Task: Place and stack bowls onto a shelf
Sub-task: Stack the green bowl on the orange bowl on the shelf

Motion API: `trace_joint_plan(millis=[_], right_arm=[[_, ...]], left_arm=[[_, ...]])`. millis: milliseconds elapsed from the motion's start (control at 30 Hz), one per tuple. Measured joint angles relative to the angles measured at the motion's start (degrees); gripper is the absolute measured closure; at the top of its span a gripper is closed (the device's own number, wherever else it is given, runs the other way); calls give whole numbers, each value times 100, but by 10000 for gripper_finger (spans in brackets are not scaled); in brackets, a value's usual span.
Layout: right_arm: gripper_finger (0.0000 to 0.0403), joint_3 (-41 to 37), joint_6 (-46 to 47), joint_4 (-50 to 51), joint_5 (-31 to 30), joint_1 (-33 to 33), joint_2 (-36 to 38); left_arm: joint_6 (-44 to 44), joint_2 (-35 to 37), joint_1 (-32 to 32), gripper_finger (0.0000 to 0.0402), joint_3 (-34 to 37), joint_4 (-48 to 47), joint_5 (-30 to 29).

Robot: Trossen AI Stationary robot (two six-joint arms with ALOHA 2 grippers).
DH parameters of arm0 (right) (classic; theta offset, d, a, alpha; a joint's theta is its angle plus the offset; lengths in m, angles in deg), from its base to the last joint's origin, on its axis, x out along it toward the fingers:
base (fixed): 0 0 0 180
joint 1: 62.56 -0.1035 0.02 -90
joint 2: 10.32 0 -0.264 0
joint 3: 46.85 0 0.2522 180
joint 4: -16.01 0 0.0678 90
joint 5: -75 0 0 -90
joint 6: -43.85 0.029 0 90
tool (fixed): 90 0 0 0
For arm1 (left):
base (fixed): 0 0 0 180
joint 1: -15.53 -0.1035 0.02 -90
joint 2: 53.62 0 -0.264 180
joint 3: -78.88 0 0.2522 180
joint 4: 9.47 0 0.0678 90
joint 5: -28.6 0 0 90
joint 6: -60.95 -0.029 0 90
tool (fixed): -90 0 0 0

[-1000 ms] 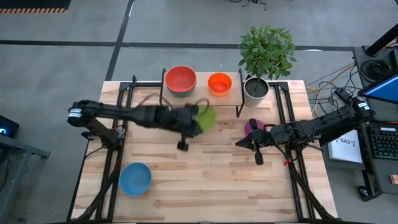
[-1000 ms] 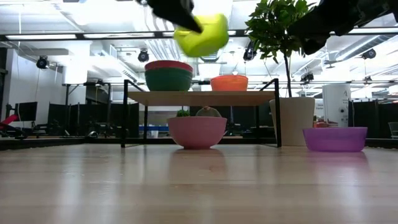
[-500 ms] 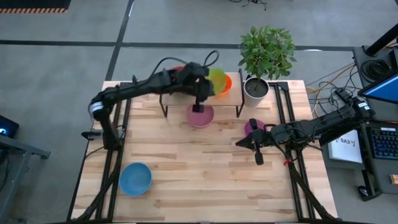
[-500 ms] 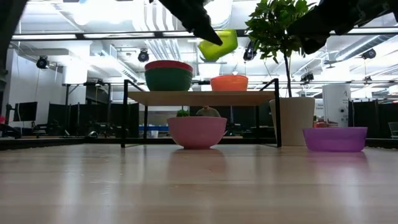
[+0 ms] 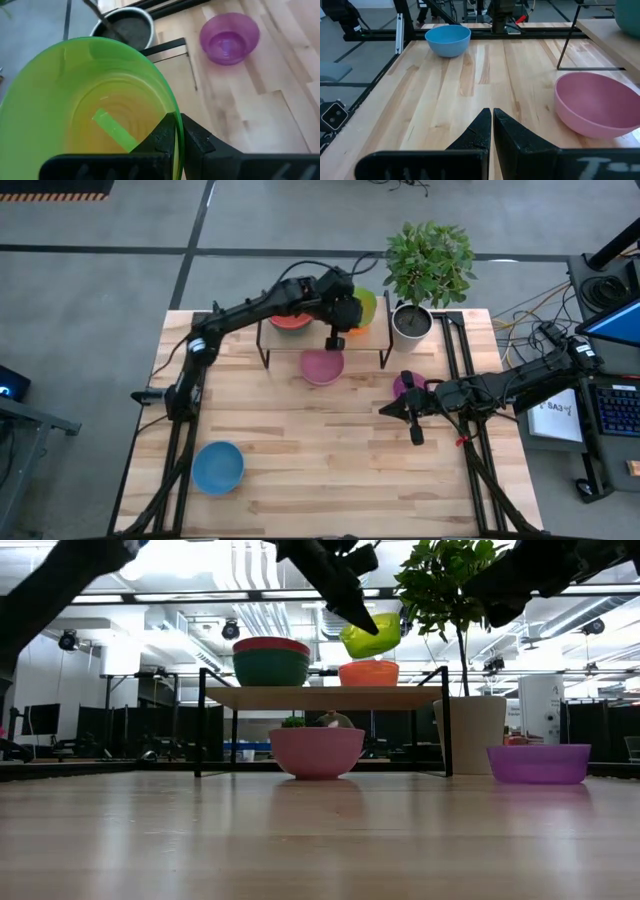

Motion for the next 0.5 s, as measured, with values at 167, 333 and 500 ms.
trace_joint_plan(millis=[167,333,500], right_arm=[[394,0,-4,0,1,0,0],[394,0,-20,0,1,0,0],[394,0,-60,-5,1,0,0]], left_arm=[[108,-371,-1,402,-506,-253,-412],[235,-391,-45,401,-389,-326,-532],[490,-389,-71,401,-386,-341,-536]])
